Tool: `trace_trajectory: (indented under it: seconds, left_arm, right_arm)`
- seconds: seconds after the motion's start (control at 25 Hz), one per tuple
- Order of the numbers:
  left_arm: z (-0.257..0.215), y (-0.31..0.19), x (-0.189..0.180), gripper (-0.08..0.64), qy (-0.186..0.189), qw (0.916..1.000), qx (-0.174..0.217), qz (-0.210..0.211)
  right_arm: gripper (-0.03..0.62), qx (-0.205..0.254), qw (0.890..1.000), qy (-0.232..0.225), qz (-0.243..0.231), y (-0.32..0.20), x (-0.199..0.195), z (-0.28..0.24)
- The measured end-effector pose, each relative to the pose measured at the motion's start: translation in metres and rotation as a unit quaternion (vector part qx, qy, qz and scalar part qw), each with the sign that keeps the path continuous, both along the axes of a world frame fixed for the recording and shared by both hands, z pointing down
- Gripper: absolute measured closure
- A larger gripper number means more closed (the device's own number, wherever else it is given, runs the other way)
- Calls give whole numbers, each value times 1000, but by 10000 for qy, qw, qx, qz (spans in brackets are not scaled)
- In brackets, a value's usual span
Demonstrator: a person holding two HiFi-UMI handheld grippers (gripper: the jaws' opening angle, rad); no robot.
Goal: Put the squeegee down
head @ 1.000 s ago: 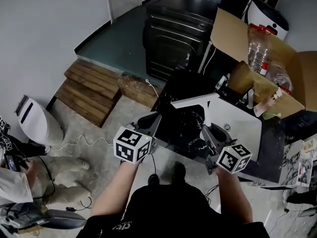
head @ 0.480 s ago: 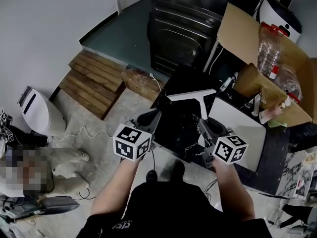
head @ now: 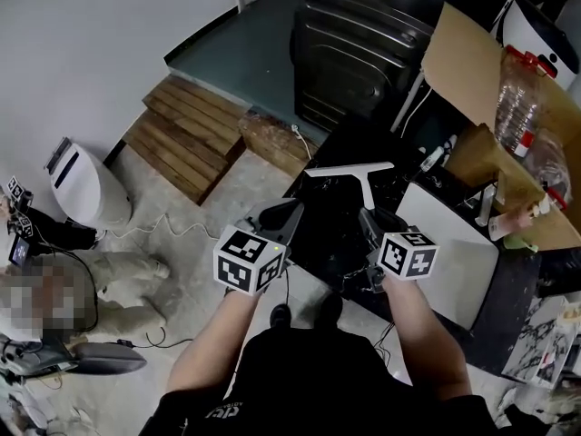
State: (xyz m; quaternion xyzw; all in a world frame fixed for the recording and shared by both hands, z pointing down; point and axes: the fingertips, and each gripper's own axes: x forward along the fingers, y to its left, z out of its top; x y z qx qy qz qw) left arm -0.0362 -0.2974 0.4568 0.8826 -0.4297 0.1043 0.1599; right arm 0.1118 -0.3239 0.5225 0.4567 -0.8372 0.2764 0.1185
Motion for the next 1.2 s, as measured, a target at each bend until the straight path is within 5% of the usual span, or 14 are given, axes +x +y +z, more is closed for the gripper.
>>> trace_trajectory:
  seconds: [0.72, 1.2]
  left_arm:
    - [14, 1, 0, 549, -587, 9983, 36, -41]
    - [24, -2, 5, 549, -555, 9984, -36, 121]
  right_arm:
    - [492, -752, 9954, 442, 405, -43, 4, 69]
    - [491, -818, 9896, 882, 783, -61, 6, 79]
